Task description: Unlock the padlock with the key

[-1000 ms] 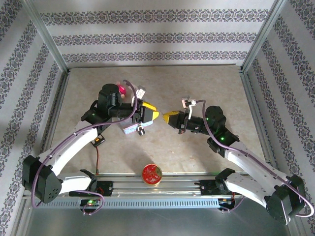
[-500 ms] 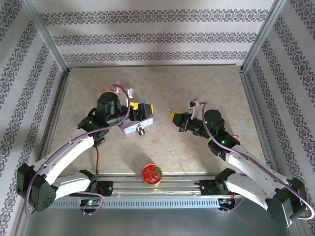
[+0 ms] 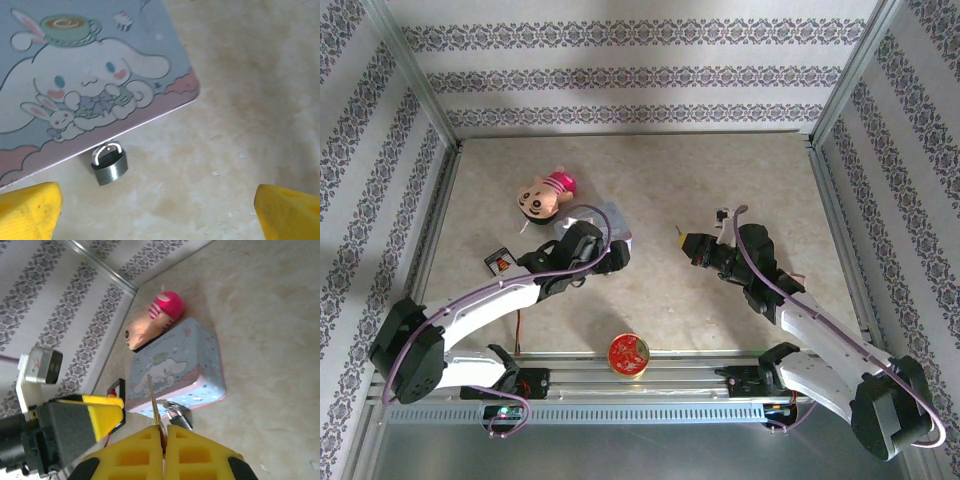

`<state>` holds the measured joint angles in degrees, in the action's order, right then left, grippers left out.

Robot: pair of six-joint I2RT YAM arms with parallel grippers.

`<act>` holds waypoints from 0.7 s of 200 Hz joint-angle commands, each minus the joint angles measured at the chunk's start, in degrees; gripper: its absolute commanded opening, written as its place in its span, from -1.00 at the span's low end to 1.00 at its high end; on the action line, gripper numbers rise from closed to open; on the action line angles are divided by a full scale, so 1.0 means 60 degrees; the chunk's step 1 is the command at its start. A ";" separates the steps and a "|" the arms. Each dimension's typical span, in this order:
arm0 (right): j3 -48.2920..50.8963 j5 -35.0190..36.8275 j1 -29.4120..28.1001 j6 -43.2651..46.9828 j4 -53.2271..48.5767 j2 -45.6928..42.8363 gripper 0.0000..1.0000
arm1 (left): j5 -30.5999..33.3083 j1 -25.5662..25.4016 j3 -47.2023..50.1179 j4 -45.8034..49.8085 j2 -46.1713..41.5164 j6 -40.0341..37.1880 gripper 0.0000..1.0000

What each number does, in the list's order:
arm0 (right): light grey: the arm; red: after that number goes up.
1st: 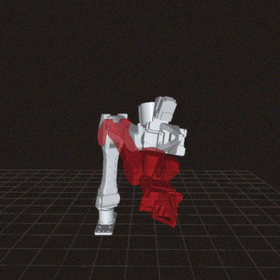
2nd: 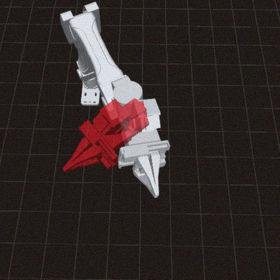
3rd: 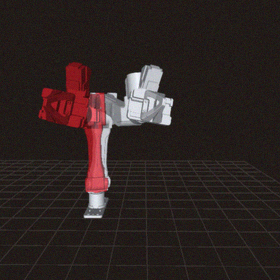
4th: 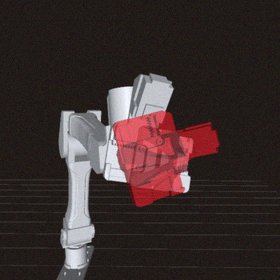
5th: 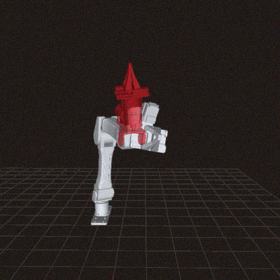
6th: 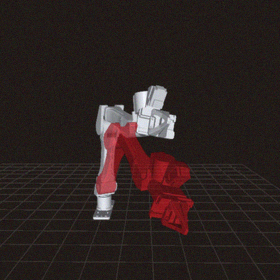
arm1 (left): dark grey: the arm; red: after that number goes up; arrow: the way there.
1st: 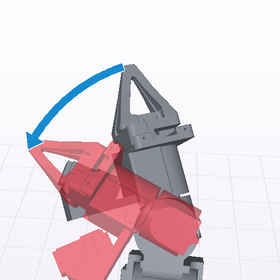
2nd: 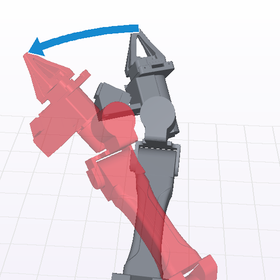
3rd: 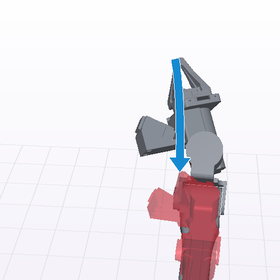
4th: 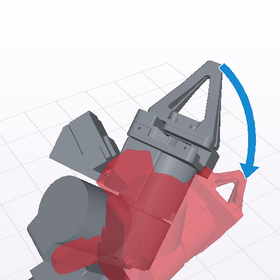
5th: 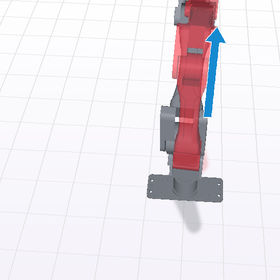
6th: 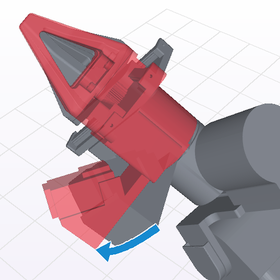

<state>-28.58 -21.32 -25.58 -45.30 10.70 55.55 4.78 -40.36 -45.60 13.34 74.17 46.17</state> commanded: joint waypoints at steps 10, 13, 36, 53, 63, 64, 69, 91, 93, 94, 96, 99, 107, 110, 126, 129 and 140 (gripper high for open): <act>0.0043 -0.0416 0.0023 -0.0101 -0.0141 0.0425 -1.00 | 0.1013 -0.0357 -0.0256 0.0555 0.0681 0.0694 0.95; 0.0042 -0.0427 0.0019 -0.0094 -0.0142 0.0472 -1.00 | 0.1051 -0.0380 -0.0272 0.0579 0.0779 0.0723 0.95; 0.0041 -0.0446 0.0016 0.0006 -0.0170 0.0832 -1.00 | 0.1343 -0.0506 -0.0408 0.0818 0.1337 0.1134 0.92; 0.0061 -0.0402 0.0016 0.0035 -0.0211 0.1028 -1.00 | 0.1618 -0.0583 -0.0441 0.0882 0.1691 0.1416 0.85; 0.0060 -0.0402 0.0016 0.0050 -0.0216 0.1130 -1.00 | 0.1663 -0.0597 -0.0423 0.0849 0.1885 0.1526 0.84; 0.0061 -0.0402 0.0016 0.0057 -0.0223 0.1143 -1.00 | 0.1671 -0.0598 -0.0417 0.0850 0.1910 0.1537 0.84; 0.0054 -0.0387 0.0016 0.0060 -0.0230 0.1169 -1.00 | 0.1691 -0.0611 -0.0419 0.0828 0.2012 0.1576 0.84; 0.0054 -0.0289 0.0001 0.0120 -0.0264 0.1231 -1.00 | 0.1898 -0.0669 -0.0507 0.0794 0.2315 0.1515 0.85; 0.0055 -0.0267 0.0001 0.0130 -0.0272 0.1234 -1.00 | 0.1943 -0.0681 -0.0516 0.0794 0.2345 0.1499 0.85; 0.0058 -0.0261 0.0001 0.0141 -0.0273 0.1232 -1.00 | 0.1958 -0.0684 -0.0523 0.0794 0.2352 0.1494 0.85; 0.0046 -0.0242 0.0001 0.0135 -0.0285 0.1231 -1.00 | 0.1998 -0.0696 -0.0531 0.0805 0.2376 0.1479 0.85; 0.0037 -0.0220 0.0001 0.0170 -0.0320 0.1239 -1.00 | 0.2080 -0.0707 -0.0561 0.0821 0.2400 0.1464 0.85; 0.0022 -0.0172 0.0002 0.0196 -0.0367 0.1241 -1.00 | 0.2225 -0.0715 -0.0622 0.0872 0.2511 0.1421 0.85; 0.0012 -0.0148 0.0001 0.0211 -0.0387 0.1231 -1.00 | 0.2281 -0.0717 -0.0649 0.0888 0.2538 0.1416 0.85; 0.0037 -0.0094 0.0001 0.0249 -0.0421 0.1207 -1.00 | 0.2496 -0.0715 -0.0801 0.1016 0.2713 0.1294 0.86; 0.0038 -0.0112 0.0001 0.0240 -0.0408 0.1205 -1.00 | 0.2531 -0.0715 -0.0827 0.1047 0.2743 0.1265 0.86; 0.0018 -0.0138 0.0016 0.0244 -0.0464 0.1201 -1.00 | 0.2589 -0.0728 -0.0920 0.1141 0.2824 0.1235 0.86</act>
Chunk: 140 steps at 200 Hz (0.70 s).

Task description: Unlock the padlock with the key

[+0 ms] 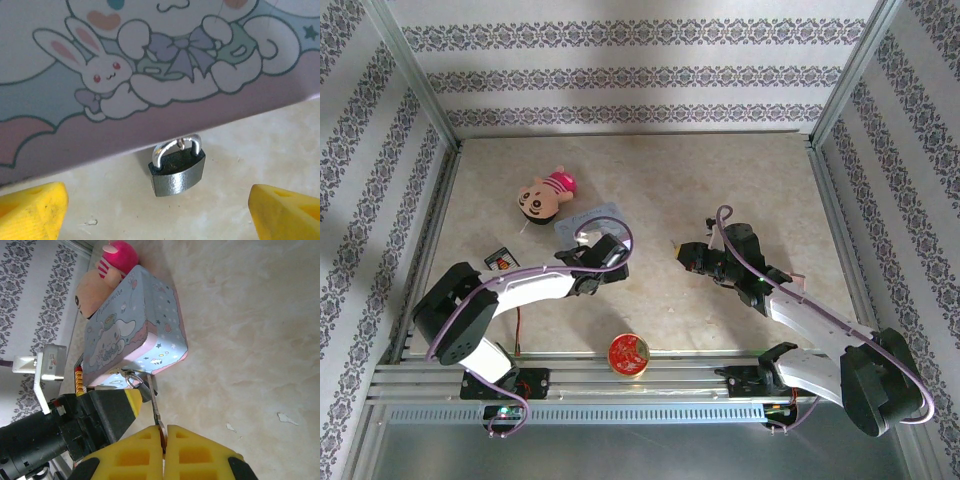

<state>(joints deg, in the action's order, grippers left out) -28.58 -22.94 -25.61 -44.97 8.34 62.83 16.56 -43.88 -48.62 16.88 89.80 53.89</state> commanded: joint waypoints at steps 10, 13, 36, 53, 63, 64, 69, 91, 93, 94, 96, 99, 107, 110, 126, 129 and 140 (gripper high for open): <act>0.0032 0.0146 0.0020 0.0199 -0.0115 -0.0023 -1.00 | 0.0627 -0.0141 -0.0447 0.0544 0.0266 -0.0117 0.86; 0.0044 0.0146 0.0020 0.0180 -0.0115 -0.0026 -1.00 | 0.0626 -0.0141 -0.0451 0.0541 0.0268 -0.0132 0.86; 0.0075 0.0232 0.0031 0.0134 -0.0173 -0.0034 -1.00 | 0.0647 -0.0143 -0.0438 0.0511 0.0282 -0.0119 0.86; 0.0053 0.0292 0.0048 0.0075 -0.0217 -0.0005 -1.00 | 0.0675 -0.0141 -0.0452 0.0496 0.0311 -0.0103 0.86; 0.0017 0.0318 0.0063 0.0068 -0.0258 0.0039 -1.00 | 0.0683 -0.0143 -0.0494 0.0507 0.0353 -0.0144 0.86; 0.0017 0.0320 0.0063 0.0061 -0.0260 0.0043 -1.00 | 0.0683 -0.0143 -0.0502 0.0509 0.0362 -0.0154 0.86; -0.0003 0.0333 0.0063 0.0052 -0.0283 0.0059 -1.00 | 0.0694 -0.0143 -0.0531 0.0525 0.0390 -0.0187 0.86; -0.0042 0.0296 0.0063 -0.0001 -0.0291 0.0177 -1.00 | 0.0835 -0.0147 -0.0762 0.0760 0.0611 -0.0355 0.86; -0.0049 0.0294 0.0063 0.0007 -0.0298 0.0178 -1.00 | 0.0853 -0.0144 -0.0789 0.0786 0.0636 -0.0372 0.86; -0.0053 0.0293 0.0063 0.0001 -0.0295 0.0185 -1.00 | 0.0856 -0.0136 -0.0789 0.0802 0.0649 -0.0377 0.86; -0.0055 0.0282 0.0063 -0.0003 -0.0292 0.0198 -1.00 | 0.0884 -0.0141 -0.0818 0.0833 0.0671 -0.0385 0.86; -0.0069 0.0279 0.0063 -0.0005 -0.0291 0.0214 -1.00 | 0.0920 -0.0143 -0.0849 0.0857 0.0701 -0.0405 0.86; -0.0093 0.0251 0.0063 0.0004 -0.0291 0.0247 -1.00 | 0.0975 -0.0143 -0.0921 0.0933 0.0789 -0.0457 0.86; -0.0099 0.0249 0.0063 -0.0004 -0.0291 0.0262 -1.00 | 0.1020 -0.0145 -0.0935 0.0956 0.0824 -0.0487 0.86; -0.0147 0.0216 0.0063 -0.0011 -0.0291 0.0331 -1.00 | 0.1151 -0.0143 -0.1058 0.1029 0.1001 -0.0568 0.85; -0.0152 0.0219 0.0063 -0.0006 -0.0291 0.0346 -1.00 | 0.1179 -0.0143 -0.1089 0.1037 0.1037 -0.0587 0.84; -0.0185 0.0191 0.0071 -0.0018 -0.0291 0.0396 -1.00 | 0.1281 -0.0143 -0.1185 0.1102 0.1174 -0.0657 0.82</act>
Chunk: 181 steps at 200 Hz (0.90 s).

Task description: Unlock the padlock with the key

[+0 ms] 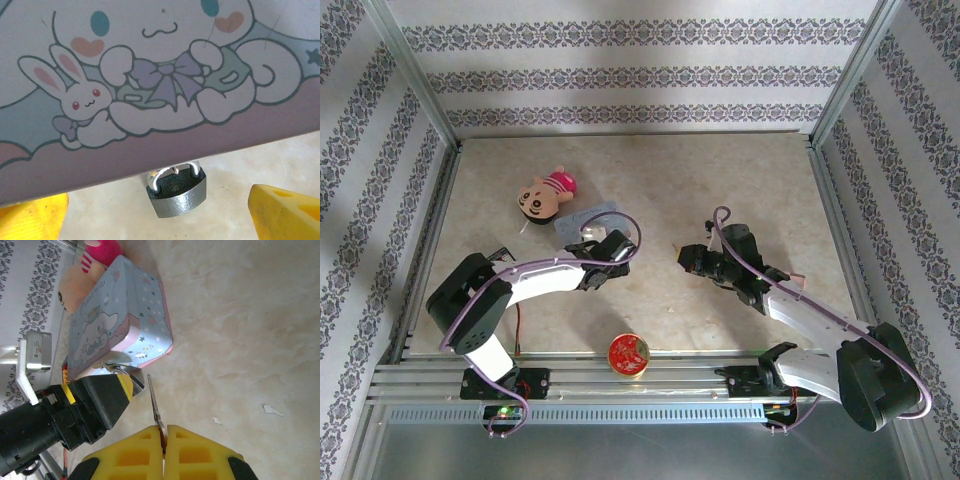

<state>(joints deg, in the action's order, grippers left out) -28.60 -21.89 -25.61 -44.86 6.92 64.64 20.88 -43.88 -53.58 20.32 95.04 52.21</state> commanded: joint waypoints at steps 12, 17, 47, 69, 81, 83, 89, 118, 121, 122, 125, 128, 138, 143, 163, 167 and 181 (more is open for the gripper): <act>-0.0199 -0.0012 0.0077 -0.0049 -0.0040 0.0150 -1.00 | 0.0674 -0.0143 -0.0481 0.0700 0.0460 -0.0435 0.80; -0.0207 -0.0021 0.0078 -0.0049 -0.0040 0.0174 -1.00 | 0.0741 -0.0143 -0.0530 0.0770 0.0522 -0.0456 0.78; -0.0177 -0.0029 0.0078 -0.0056 -0.0025 0.0232 -1.00 | 0.0998 -0.0143 -0.0550 0.0902 0.0648 -0.0469 0.56; -0.0145 -0.0014 0.0078 -0.0046 0.0017 0.0229 -1.00 | 0.0765 -0.0143 -0.0308 0.0390 0.0609 -0.0462 0.54; -0.0141 -0.0014 0.0078 -0.0043 0.0019 0.0216 -1.00 | 0.0564 -0.0143 -0.0193 0.0086 0.0623 -0.0395 0.54; -0.0141 -0.0014 0.0078 -0.0039 0.0026 0.0214 -1.00 | 0.0530 -0.0143 -0.0169 0.0031 0.0631 -0.0384 0.54; -0.0148 -0.0014 0.0078 -0.0047 0.0026 0.0220 -1.00 | 0.0430 -0.0143 -0.0105 -0.0128 0.0660 -0.0355 0.55; -0.0114 -0.0028 0.0078 -0.0047 0.0020 0.0155 -1.00 | 0.0209 -0.0143 0.0286 -0.1063 0.0832 -0.0208 0.56; -0.0112 -0.0028 0.0078 -0.0041 0.0019 0.0138 -1.00 | 0.0231 -0.0143 0.0299 -0.1114 0.0850 -0.0176 0.56; -0.0111 -0.0028 0.0078 -0.0047 0.0019 0.0131 -1.00 | 0.0243 -0.0143 0.0308 -0.1122 0.0854 -0.0168 0.56; -0.0104 -0.0032 0.0078 -0.0050 0.0019 0.0115 -1.00 | 0.0264 -0.0143 0.0331 -0.1153 0.0869 -0.0153 0.56; -0.0098 -0.0042 0.0078 -0.0056 0.0019 0.0103 -1.00 | 0.0298 -0.0143 0.0332 -0.1155 0.0882 -0.0132 0.56; -0.0073 -0.0043 0.0078 -0.0047 0.0006 0.0054 -1.00 | 0.0433 -0.0143 0.0362 -0.1159 0.0930 -0.0069 0.56; -0.0046 -0.0032 0.0078 -0.0061 0.0001 0.0025 -1.00 | 0.0497 -0.0143 0.0384 -0.1159 0.0942 -0.0062 0.56; 0.0047 0.0014 0.0106 -0.0067 -0.0010 -0.0098 -1.00 | 0.0703 -0.0143 0.0475 -0.1223 0.0894 -0.0058 0.54; 0.0062 0.0026 0.0115 -0.0067 -0.0010 -0.0122 -1.00 | 0.0724 -0.0143 0.0491 -0.1252 0.0877 -0.0057 0.53; 0.0120 0.0045 0.0136 -0.0067 -0.0010 -0.0172 -1.00 | 0.0767 -0.0143 0.0538 -0.1345 0.0858 -0.0071 0.41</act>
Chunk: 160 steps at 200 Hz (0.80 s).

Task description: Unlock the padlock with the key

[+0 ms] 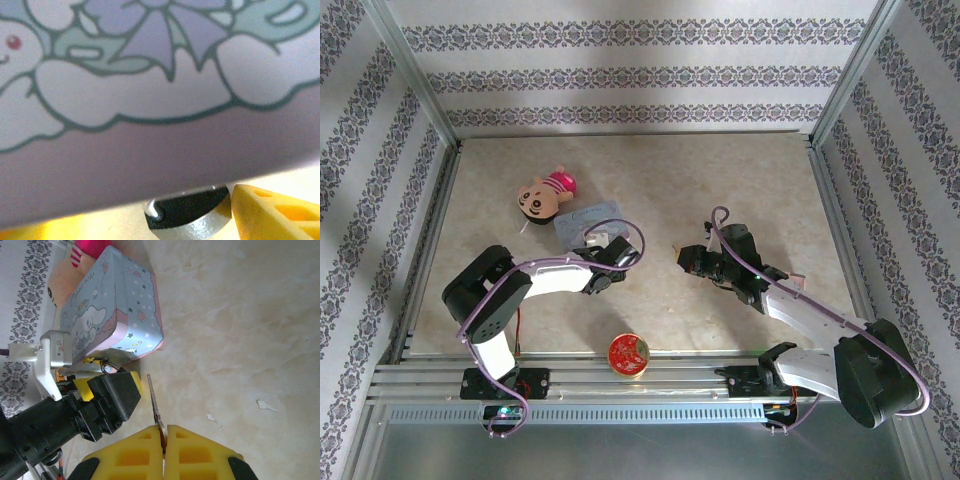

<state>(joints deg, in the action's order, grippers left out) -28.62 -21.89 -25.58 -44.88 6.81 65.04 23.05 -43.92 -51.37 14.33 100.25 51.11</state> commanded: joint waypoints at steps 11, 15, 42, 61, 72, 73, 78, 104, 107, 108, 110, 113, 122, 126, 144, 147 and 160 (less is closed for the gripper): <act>0.0147 0.0058 0.0161 -0.0067 0.0008 -0.0261 -1.00 | 0.0403 -0.0136 0.0187 -0.0396 -0.0009 0.0123 0.31; 0.0155 0.0046 0.0162 -0.0084 0.0008 -0.0263 -1.00 | 0.0406 -0.0136 0.0187 -0.0420 -0.0010 0.0131 0.29; 0.0141 0.0020 0.0192 -0.0121 0.0022 -0.0234 -1.00 | 0.0373 -0.0136 0.0154 -0.0483 0.0001 0.0154 0.15; 0.0134 -0.0013 0.0192 -0.0115 0.0019 -0.0193 -1.00 | 0.0434 -0.0136 0.0082 -0.0505 -0.0022 0.0065 0.17; 0.0138 -0.0054 0.0203 -0.0115 0.0022 -0.0175 -1.00 | 0.0468 -0.0136 0.0054 -0.0564 -0.0012 0.0013 0.21; 0.0140 -0.0056 0.0204 -0.0118 0.0015 -0.0168 -1.00 | 0.0467 -0.0136 0.0053 -0.0560 -0.0011 0.0017 0.21; 0.0141 -0.0071 0.0206 -0.0122 0.0022 -0.0168 -1.00 | 0.0489 -0.0136 0.0059 -0.0571 0.0005 0.0006 0.21; 0.0142 -0.0116 0.0221 -0.0118 0.0008 -0.0138 -1.00 | 0.0581 -0.0136 -0.0056 -0.0585 0.0103 -0.0035 0.22; 0.0151 -0.0116 0.0221 -0.0122 0.0008 -0.0143 -1.00 | 0.0588 -0.0136 -0.0066 -0.0586 0.0110 -0.0024 0.21; 0.0153 -0.0116 0.0221 -0.0122 0.0008 -0.0144 -1.00 | 0.0600 -0.0136 -0.0066 -0.0586 0.0117 -0.0031 0.21; 0.0155 -0.0116 0.0221 -0.0122 0.0019 -0.0146 -1.00 | 0.0609 -0.0143 -0.0077 -0.0586 0.0129 -0.0036 0.21; 0.0145 -0.0116 0.0221 -0.0122 0.0022 -0.0146 -1.00 | 0.0624 -0.0137 -0.0080 -0.0586 0.0148 -0.0046 0.21; 0.0154 -0.0117 0.0221 -0.0115 0.0015 -0.0146 -1.00 | 0.0672 -0.0138 -0.0116 -0.0607 0.0176 -0.0054 0.21; 0.0136 -0.0116 0.0228 -0.0122 0.0022 -0.0145 -1.00 | 0.0697 -0.0136 -0.0118 -0.0635 0.0195 -0.0074 0.21; 0.0136 -0.0103 0.0236 -0.0122 0.0037 -0.0138 -1.00 | 0.0810 -0.0132 -0.0102 -0.0891 0.0236 -0.0236 0.20; 0.0137 -0.0102 0.0236 -0.0122 0.0037 -0.0128 -1.00 | 0.0836 -0.0135 -0.0096 -0.0937 0.0240 -0.0254 0.20; 0.0113 -0.0129 0.0236 -0.0111 0.0037 -0.0089 -1.00 | 0.0951 -0.0136 -0.0026 -0.1184 0.0233 -0.0348 0.18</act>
<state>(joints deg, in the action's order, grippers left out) -28.34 -21.93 -24.84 -45.10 6.83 64.23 25.50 -43.94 -51.00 11.07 100.99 50.96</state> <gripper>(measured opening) 0.043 0.596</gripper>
